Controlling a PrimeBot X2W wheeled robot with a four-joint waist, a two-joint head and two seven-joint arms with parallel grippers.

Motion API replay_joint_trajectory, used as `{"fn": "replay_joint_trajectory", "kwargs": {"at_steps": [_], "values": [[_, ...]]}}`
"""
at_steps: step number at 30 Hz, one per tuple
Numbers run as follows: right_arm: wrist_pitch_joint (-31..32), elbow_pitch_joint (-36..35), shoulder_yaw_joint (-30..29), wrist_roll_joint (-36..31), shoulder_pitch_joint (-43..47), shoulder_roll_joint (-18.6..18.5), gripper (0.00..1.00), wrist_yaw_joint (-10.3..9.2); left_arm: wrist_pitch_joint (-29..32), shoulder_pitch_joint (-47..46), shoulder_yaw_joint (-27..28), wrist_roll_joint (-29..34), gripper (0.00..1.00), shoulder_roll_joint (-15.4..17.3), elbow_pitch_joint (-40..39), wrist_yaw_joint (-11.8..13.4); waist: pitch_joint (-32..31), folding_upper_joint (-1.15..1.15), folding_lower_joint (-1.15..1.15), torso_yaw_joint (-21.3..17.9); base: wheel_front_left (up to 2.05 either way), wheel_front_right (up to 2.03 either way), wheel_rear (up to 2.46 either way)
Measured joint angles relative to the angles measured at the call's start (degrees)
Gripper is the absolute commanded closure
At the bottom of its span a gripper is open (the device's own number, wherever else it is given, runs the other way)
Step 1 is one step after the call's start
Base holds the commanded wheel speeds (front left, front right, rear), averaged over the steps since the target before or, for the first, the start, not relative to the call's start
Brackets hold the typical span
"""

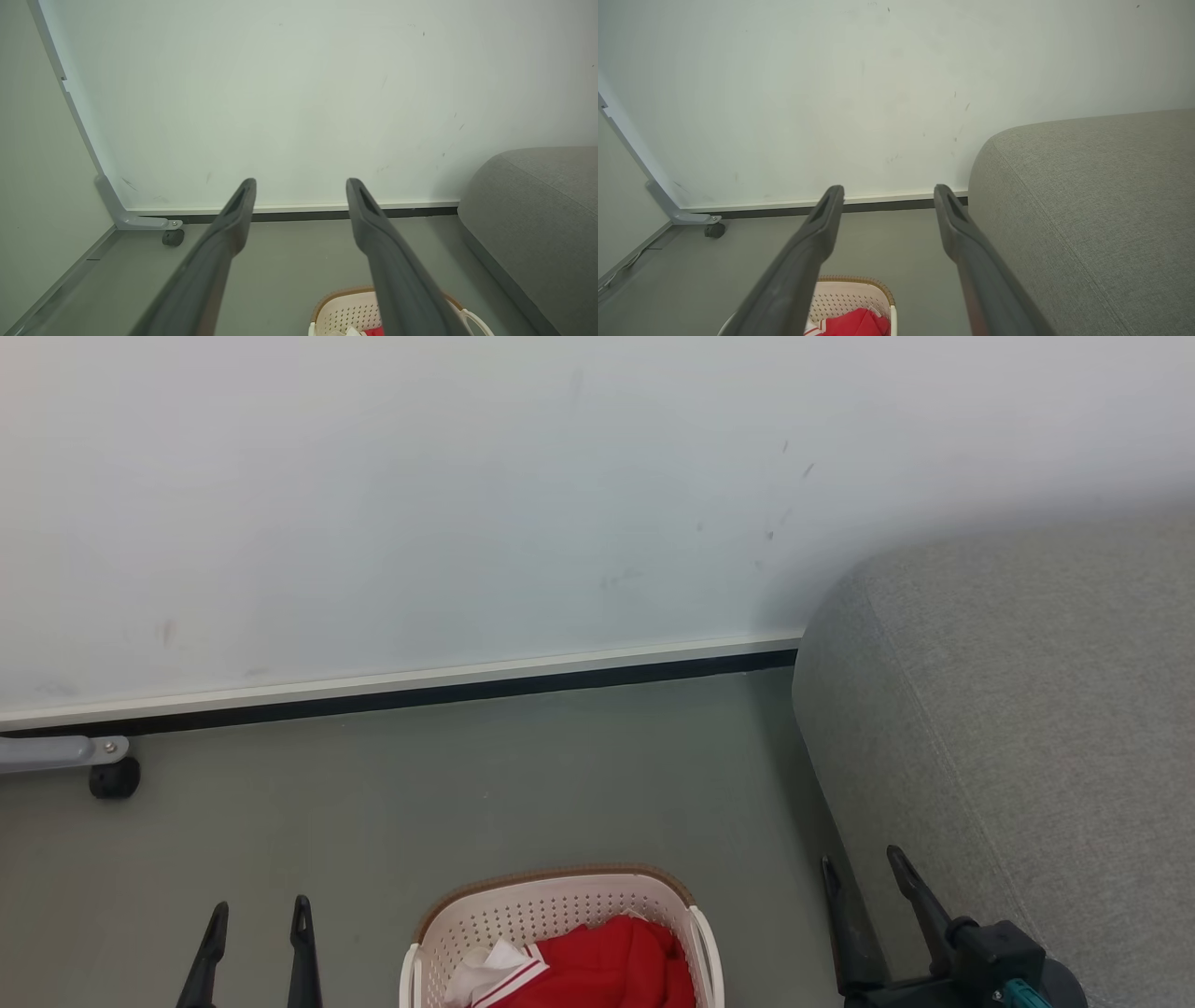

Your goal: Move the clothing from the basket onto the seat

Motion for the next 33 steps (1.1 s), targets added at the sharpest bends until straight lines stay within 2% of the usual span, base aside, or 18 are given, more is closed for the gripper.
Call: {"fn": "replay_joint_trajectory", "kwargs": {"at_steps": [22,33], "values": [[0.00,0.05,-1.03,-0.42,0.03,0.34,0.00,0.30,0.00,1.08,0.63,0.91,0.00,-0.71,-1.52,-0.44,0.64,0.00,0.00,-0.04,0.00,0.00,0.00],[-0.16,-3.16,-2.54,-1.37,-0.12,0.36,0.00,0.33,0.00,0.74,0.25,1.40,0.00,-0.86,-2.81,-1.00,4.69,0.00,0.00,-0.45,0.00,0.00,0.00]]}}
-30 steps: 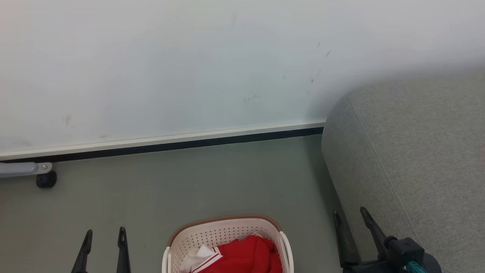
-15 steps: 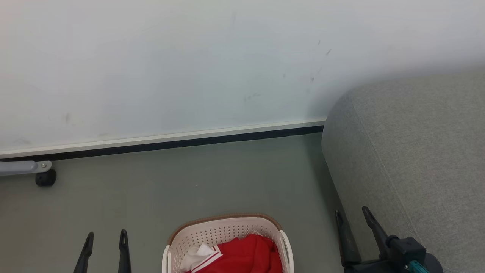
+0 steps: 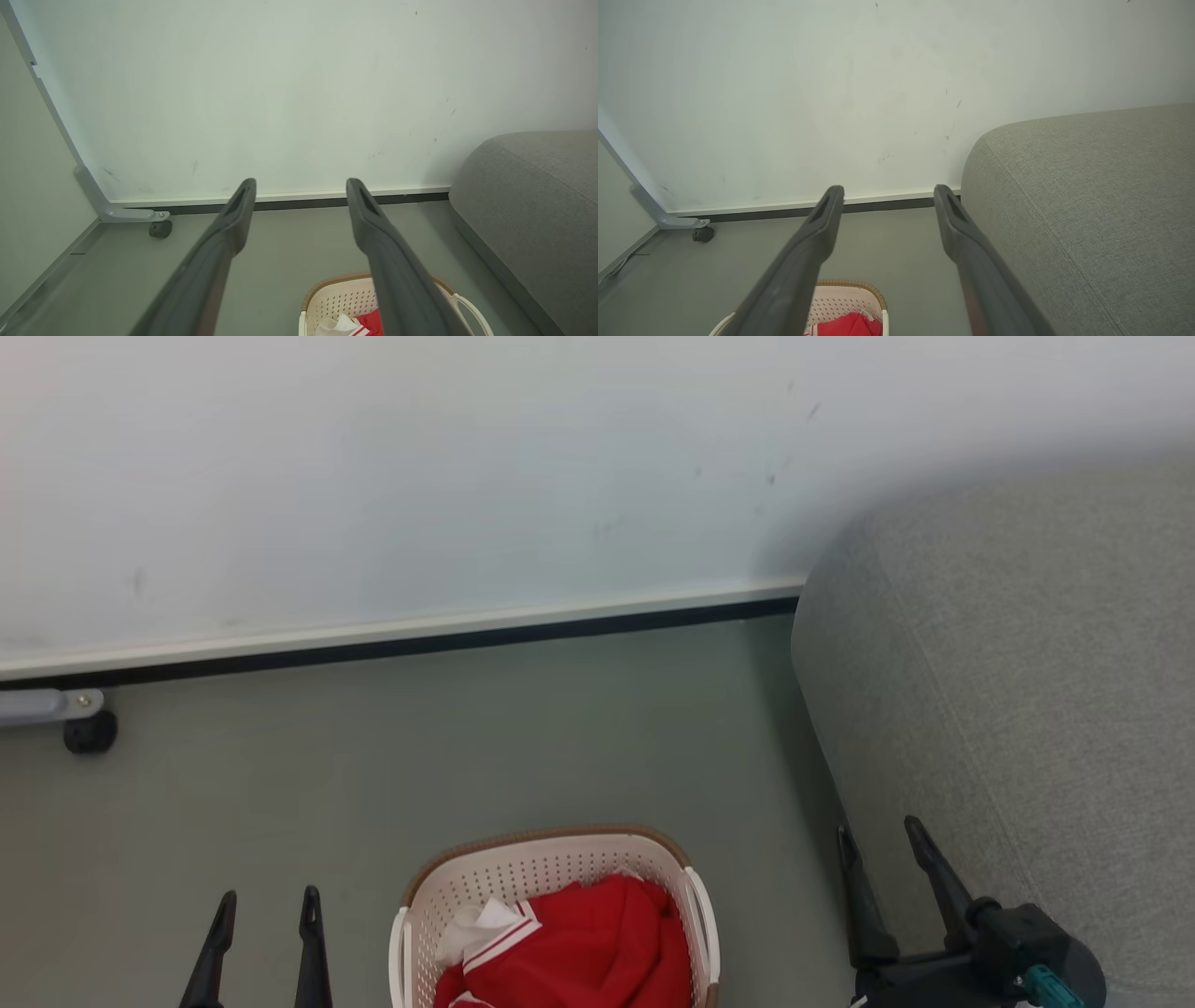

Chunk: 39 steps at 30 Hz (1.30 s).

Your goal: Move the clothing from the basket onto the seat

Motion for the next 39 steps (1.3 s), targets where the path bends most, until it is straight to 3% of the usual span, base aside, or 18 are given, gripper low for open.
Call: {"fn": "replay_joint_trajectory", "kwargs": {"at_steps": [9,24,39], "values": [[-0.08,-2.57,-2.07,-1.01,-2.63,0.00,0.00,-0.18,0.00,-5.28,-2.24,1.55,0.00,0.05,1.51,-2.01,6.22,0.00,0.01,-0.56,0.00,0.00,0.00],[-0.10,-8.54,-7.13,-2.50,-5.59,-0.41,0.00,-0.85,1.36,-17.78,-10.06,4.30,0.00,0.12,15.59,-7.42,18.52,0.01,0.01,-2.54,0.00,0.00,0.00],[-0.24,-13.49,-8.34,-4.06,-9.94,0.67,0.00,-0.91,5.24,-30.06,-17.11,9.10,0.00,-1.38,28.96,-9.11,31.22,0.01,0.02,-5.87,0.00,0.00,0.00]]}}
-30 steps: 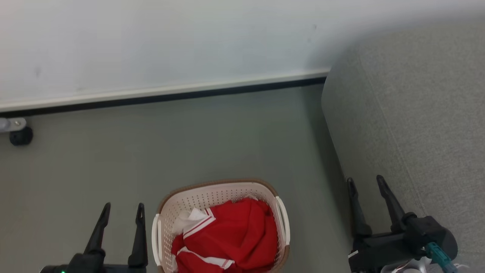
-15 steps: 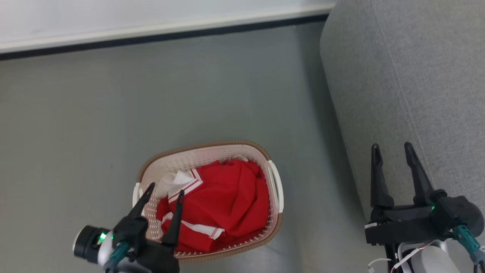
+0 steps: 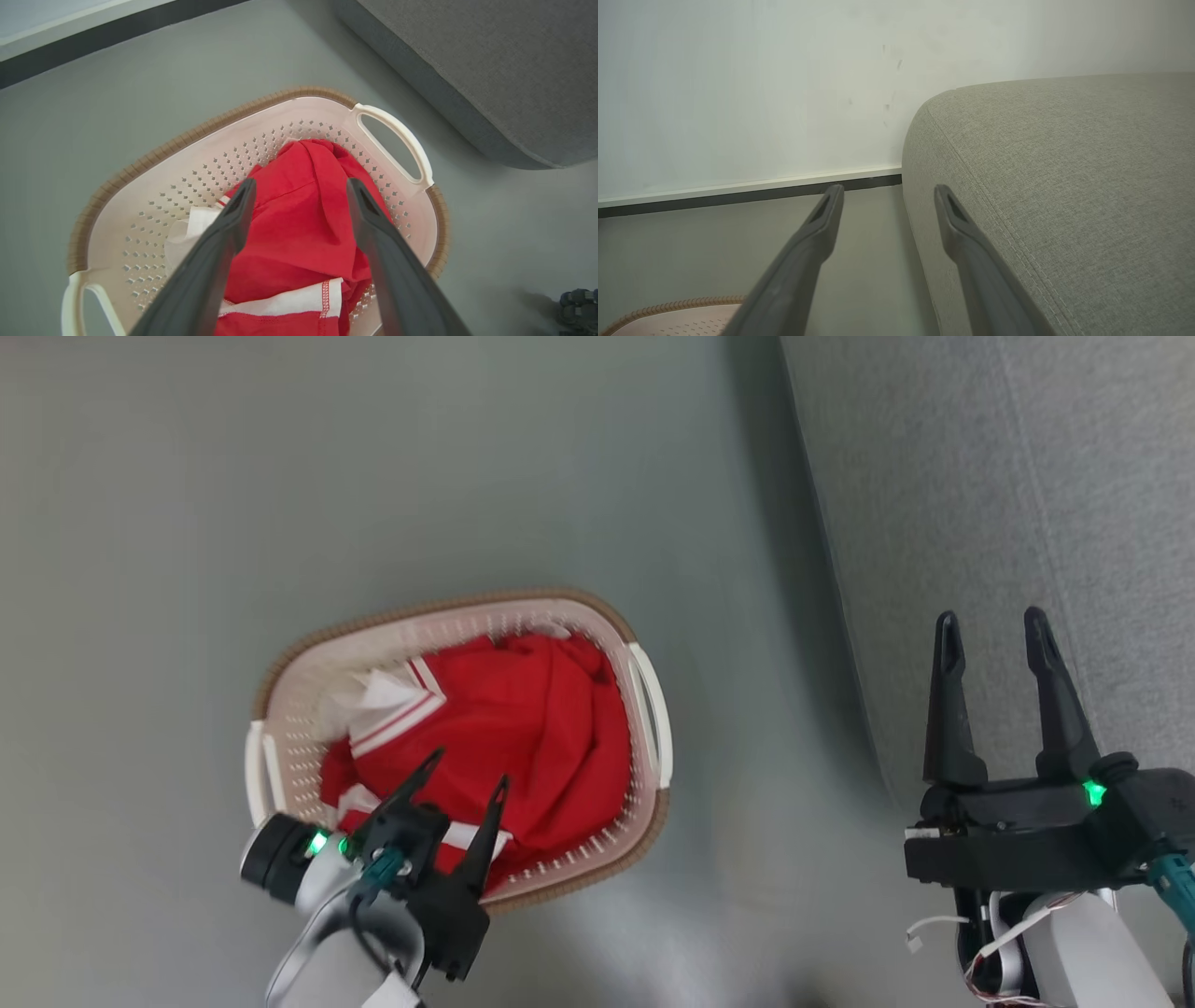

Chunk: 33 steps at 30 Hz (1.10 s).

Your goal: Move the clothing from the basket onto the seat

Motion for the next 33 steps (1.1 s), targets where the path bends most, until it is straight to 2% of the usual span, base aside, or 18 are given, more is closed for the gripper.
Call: {"fn": "replay_joint_trajectory", "kwargs": {"at_steps": [9,20,33], "values": [[0.00,-1.74,-0.63,-0.45,-0.60,0.87,0.00,-0.01,1.70,-6.20,-3.36,2.64,0.00,0.19,5.19,-0.91,6.87,0.00,-0.01,-1.85,0.00,0.00,0.00],[-0.01,-3.00,-1.18,-0.70,-2.59,1.88,0.00,-0.37,3.99,-14.36,-6.91,5.47,0.00,2.07,12.00,-1.42,15.51,0.00,-0.01,-4.83,0.00,0.00,0.00],[-0.01,-3.42,-1.56,-1.43,-2.80,2.56,0.00,-0.43,4.09,-19.47,-8.39,6.37,0.00,1.47,18.71,-1.43,21.41,-0.01,-0.02,-7.03,0.00,0.00,0.00]]}}
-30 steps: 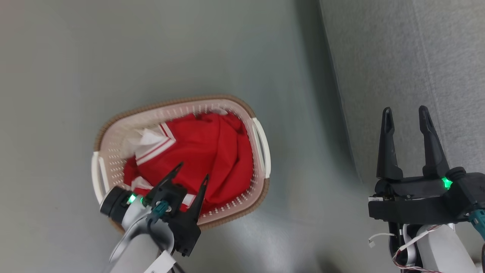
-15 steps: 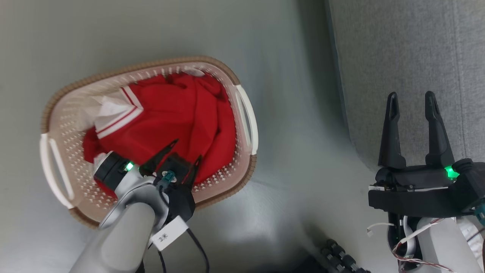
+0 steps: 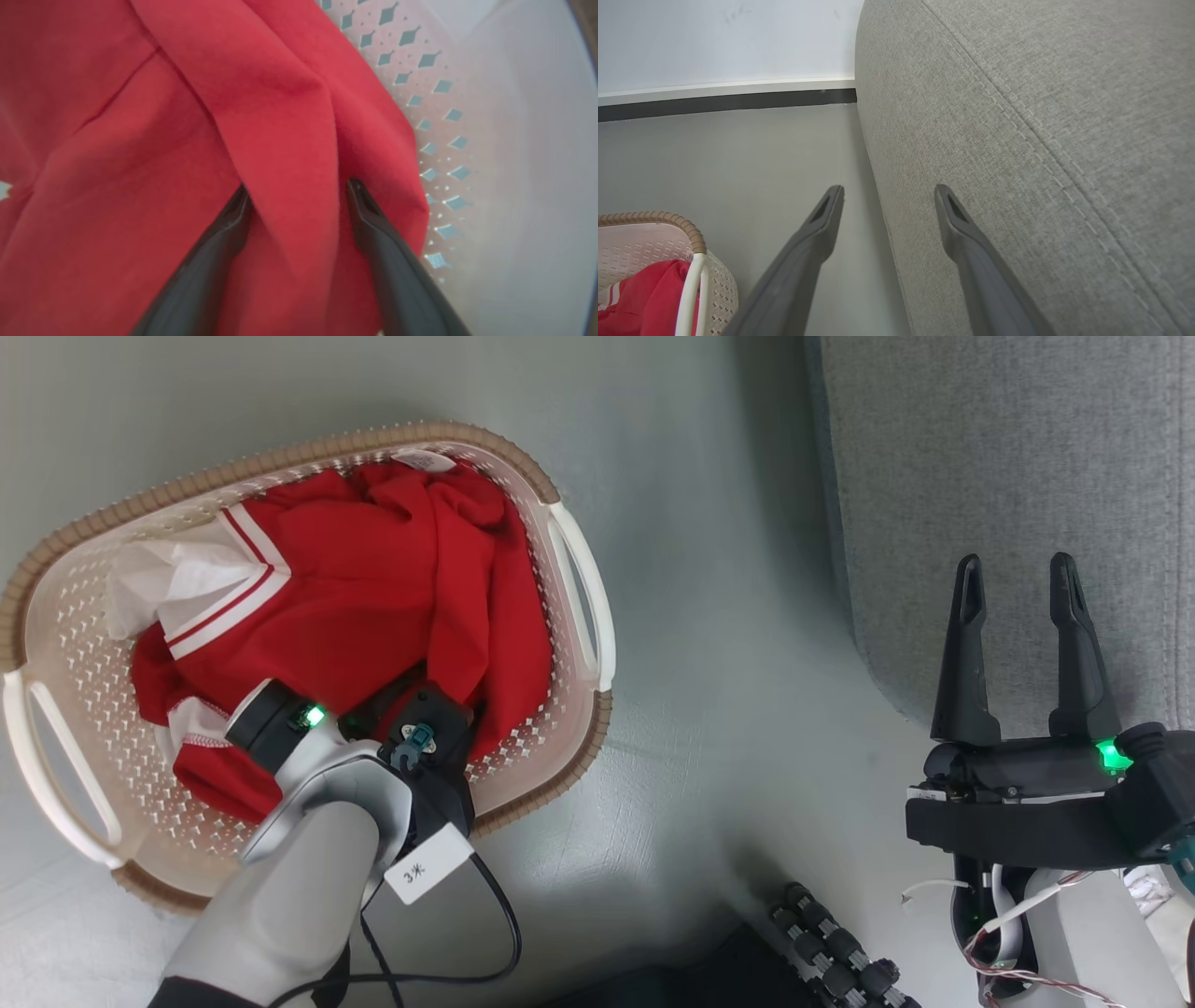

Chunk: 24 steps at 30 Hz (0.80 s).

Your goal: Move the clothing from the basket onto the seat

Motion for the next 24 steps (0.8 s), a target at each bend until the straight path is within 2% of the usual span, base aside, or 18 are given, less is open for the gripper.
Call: {"fn": "replay_joint_trajectory", "kwargs": {"at_steps": [2,3,4,5,6,7,14,24], "values": [[0.00,0.03,0.02,-0.01,0.02,0.09,0.00,0.00,-0.08,-0.57,0.05,0.00,0.00,-0.13,1.18,0.00,0.30,0.00,0.00,0.07,0.00,0.00,0.00],[0.00,0.03,0.01,-0.05,0.06,0.16,0.00,0.00,-0.16,-1.08,0.08,0.00,0.14,-0.21,1.80,0.00,0.43,0.00,0.00,0.16,0.00,0.00,0.00],[0.00,0.03,0.01,-0.20,0.06,0.19,0.00,0.00,-0.25,-1.31,0.11,0.00,0.44,-0.26,2.07,0.00,0.48,0.00,0.00,0.19,0.00,0.00,0.00],[0.00,0.03,0.01,-0.30,0.06,0.22,0.00,0.00,-0.48,-1.68,0.13,0.00,0.64,-0.40,2.49,0.00,0.53,0.00,0.00,0.22,0.00,0.00,0.00],[0.00,0.05,0.00,-0.35,0.06,0.22,0.00,0.00,-0.80,-2.08,0.16,0.00,0.97,-0.53,2.68,0.00,0.56,0.00,0.00,0.25,0.00,0.00,0.00],[0.00,0.10,0.00,-0.35,0.05,0.23,0.00,0.00,-1.34,-2.37,0.20,0.00,1.00,-0.67,2.72,0.00,0.59,0.00,0.00,0.28,0.00,0.00,0.00],[0.00,1.03,0.09,-0.34,-1.44,0.35,0.00,0.00,-5.08,-4.55,0.41,-0.87,1.00,-1.97,3.15,0.00,0.25,0.00,0.00,0.39,0.00,0.00,0.00],[0.00,4.81,-0.13,0.03,-2.87,0.44,0.00,0.01,-8.79,-4.57,2.00,-4.11,1.00,-3.04,3.24,0.00,-3.99,-0.01,0.00,1.18,0.00,0.00,0.00]]}}
